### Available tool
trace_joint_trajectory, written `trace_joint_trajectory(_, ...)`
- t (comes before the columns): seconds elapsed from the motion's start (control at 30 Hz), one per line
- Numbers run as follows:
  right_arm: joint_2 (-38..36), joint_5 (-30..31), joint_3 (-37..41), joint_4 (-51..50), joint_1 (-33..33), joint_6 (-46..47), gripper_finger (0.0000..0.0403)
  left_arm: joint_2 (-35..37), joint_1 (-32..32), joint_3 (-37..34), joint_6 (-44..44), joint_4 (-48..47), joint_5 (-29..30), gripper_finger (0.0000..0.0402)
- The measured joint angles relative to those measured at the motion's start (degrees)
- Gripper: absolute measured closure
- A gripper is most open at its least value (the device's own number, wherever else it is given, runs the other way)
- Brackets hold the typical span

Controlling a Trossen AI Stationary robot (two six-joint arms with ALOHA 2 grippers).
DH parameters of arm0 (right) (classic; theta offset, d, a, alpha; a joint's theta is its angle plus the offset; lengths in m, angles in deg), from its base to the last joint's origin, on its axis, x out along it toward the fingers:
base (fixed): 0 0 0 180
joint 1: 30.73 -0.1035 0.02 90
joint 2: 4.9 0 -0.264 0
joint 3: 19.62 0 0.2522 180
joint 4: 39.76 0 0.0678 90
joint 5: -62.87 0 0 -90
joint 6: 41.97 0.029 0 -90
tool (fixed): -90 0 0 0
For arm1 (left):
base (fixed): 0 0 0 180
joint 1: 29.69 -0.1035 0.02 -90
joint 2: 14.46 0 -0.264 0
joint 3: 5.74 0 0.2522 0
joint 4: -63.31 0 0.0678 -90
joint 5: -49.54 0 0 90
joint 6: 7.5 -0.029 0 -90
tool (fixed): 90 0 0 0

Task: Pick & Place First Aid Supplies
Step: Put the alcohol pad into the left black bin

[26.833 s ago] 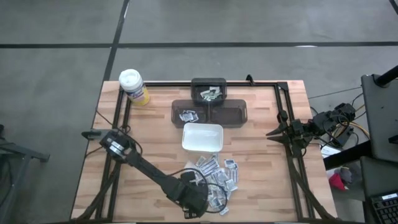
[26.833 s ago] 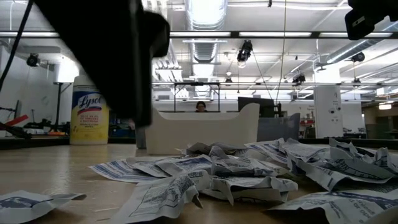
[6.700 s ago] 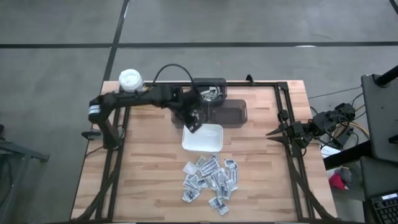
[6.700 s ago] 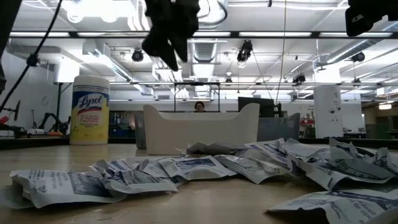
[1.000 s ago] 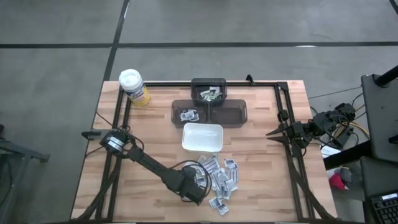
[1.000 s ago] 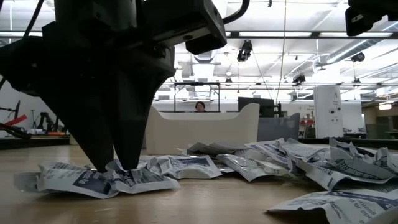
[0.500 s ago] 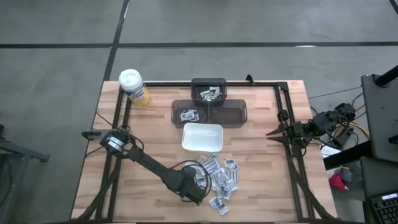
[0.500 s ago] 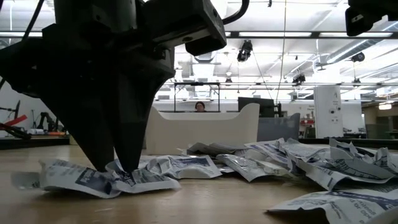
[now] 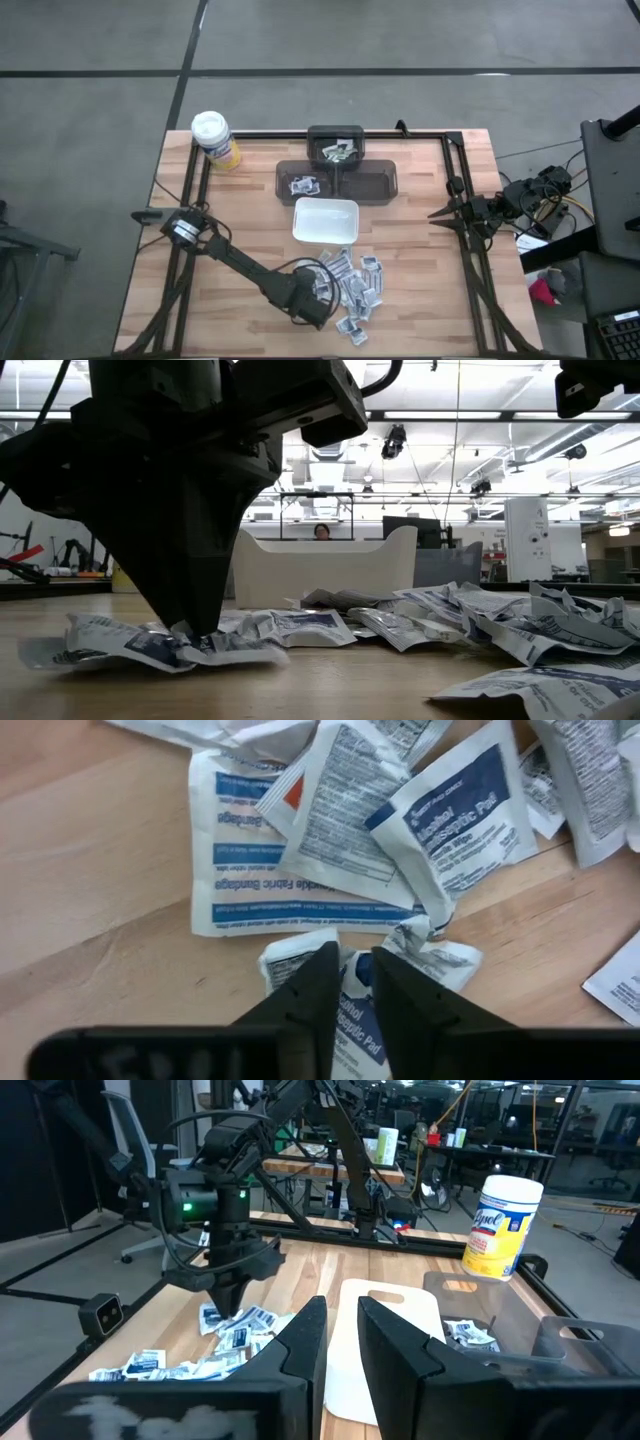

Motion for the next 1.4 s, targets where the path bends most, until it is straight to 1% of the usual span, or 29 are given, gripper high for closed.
trace_joint_trajectory(0.33,0.0,0.01,0.01,0.0,0.0,-0.02,0.0344,0.0,0.0,0.0,-1.22,0.7,1.45,0.0397)
trace_joint_trajectory(0.73,-0.01,0.0,0.0,0.0,0.0,-0.03,0.0344,0.2,0.0,0.07,-2.87,0.77,1.67,0.0401)
trace_joint_trajectory(0.83,-0.01,0.02,0.0,0.0,-0.02,-0.03,0.0344,0.24,0.0,0.6,-4.58,0.74,1.67,0.0401)
trace_joint_trajectory(0.97,-0.01,0.01,0.0,0.0,-0.01,-0.03,0.0344,0.42,0.01,2.44,-9.21,0.94,2.7,0.0401)
trace_joint_trajectory(1.13,-0.01,0.0,0.0,0.0,-0.02,-0.03,0.0344,0.42,-0.01,5.74,-15.58,0.92,7.45,0.0401)
trace_joint_trajectory(1.3,0.01,0.0,0.0,0.0,-0.01,-0.03,0.0344,0.46,-0.33,9.97,-18.91,0.07,16.17,0.0401)
trace_joint_trajectory(1.4,-0.01,0.0,0.0,0.0,-0.02,-0.03,0.0344,0.92,-0.9,13.03,-19.48,-4.15,20.52,0.0401)
